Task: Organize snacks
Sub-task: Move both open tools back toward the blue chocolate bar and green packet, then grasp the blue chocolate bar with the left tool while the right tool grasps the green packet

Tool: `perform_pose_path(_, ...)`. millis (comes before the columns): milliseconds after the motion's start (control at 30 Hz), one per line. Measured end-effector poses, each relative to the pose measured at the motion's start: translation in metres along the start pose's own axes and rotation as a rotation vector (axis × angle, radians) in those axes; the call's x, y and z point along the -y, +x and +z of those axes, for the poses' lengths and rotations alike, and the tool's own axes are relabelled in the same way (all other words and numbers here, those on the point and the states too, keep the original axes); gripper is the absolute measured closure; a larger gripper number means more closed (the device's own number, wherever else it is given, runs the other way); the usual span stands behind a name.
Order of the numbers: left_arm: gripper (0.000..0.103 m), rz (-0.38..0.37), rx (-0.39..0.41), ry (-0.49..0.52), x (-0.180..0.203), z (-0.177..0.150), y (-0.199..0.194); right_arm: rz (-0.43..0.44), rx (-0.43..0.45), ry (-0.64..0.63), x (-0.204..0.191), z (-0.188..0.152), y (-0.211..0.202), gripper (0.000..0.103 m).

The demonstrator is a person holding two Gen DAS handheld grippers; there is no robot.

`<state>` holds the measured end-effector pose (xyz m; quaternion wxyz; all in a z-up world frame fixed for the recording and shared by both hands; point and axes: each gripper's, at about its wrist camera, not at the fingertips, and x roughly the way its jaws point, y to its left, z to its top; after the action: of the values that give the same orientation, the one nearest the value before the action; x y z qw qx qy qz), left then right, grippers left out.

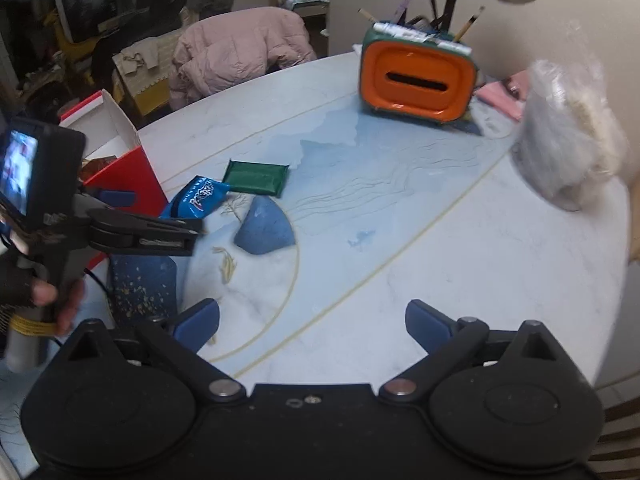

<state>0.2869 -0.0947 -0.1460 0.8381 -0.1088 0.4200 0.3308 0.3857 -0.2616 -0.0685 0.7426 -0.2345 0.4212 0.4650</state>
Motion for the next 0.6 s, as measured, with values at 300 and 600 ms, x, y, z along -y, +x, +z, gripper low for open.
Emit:
perform_pose_path(300,0.020,0.015,-0.032,-0.029,0.009,0.009,0.036,0.026,-0.014,-0.041,0.003,-0.001,0.037,0.013)
perform_pose_path(600,0.030,-0.032,-0.121,-0.084,-0.002,0.022,0.059,0.019,0.027,-0.012,0.024,0.024,0.057,0.014)
